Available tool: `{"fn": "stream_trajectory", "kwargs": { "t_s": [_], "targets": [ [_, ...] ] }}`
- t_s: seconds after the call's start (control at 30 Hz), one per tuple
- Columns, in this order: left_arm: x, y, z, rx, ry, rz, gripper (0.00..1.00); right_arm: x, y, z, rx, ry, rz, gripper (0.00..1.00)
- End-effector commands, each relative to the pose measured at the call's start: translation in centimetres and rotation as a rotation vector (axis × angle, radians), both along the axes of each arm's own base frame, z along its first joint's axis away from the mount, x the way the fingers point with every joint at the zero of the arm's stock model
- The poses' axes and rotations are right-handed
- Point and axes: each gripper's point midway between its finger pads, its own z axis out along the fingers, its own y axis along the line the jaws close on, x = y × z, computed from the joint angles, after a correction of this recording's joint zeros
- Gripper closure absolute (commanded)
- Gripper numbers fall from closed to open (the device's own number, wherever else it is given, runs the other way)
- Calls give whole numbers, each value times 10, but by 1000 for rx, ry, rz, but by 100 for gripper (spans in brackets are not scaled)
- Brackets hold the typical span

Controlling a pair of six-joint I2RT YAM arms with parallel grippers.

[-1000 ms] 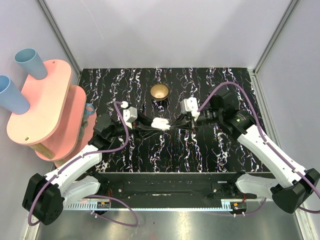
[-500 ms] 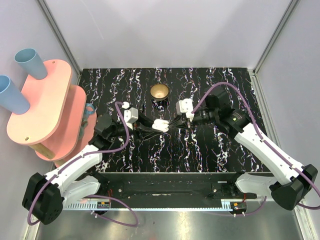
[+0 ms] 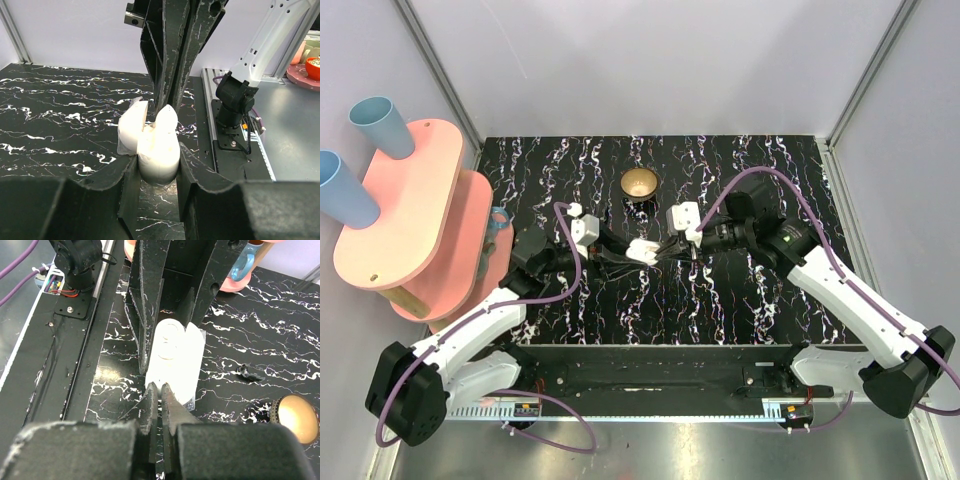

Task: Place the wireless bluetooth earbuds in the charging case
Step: Insert the right earbud into the right side groove of the charging case.

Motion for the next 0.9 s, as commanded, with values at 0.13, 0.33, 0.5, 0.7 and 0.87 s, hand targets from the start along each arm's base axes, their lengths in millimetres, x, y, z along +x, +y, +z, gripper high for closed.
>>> {"fn": "stream_trajectory", "kwargs": {
  "t_s": [0.13,0.33,0.5,0.7,0.87],
  "targets": [
    [-2,0,38,-72,-126,0,100,0,-2,-2,-57,-22,-22,95],
    [-3,0,40,-75,-130,2,100,5,2,-5,-66,-21,-43,94],
    [-3,0,38,-72,-126,5,100,9,5,-2,-52,-34,-66,82],
    [0,0,36,-63,-128,18,100,15,5,6,-7,-82,-105,71],
    [3,0,32,-52,-122,29,100,16,2,22,53,-125,-132,66]
  ]
}}
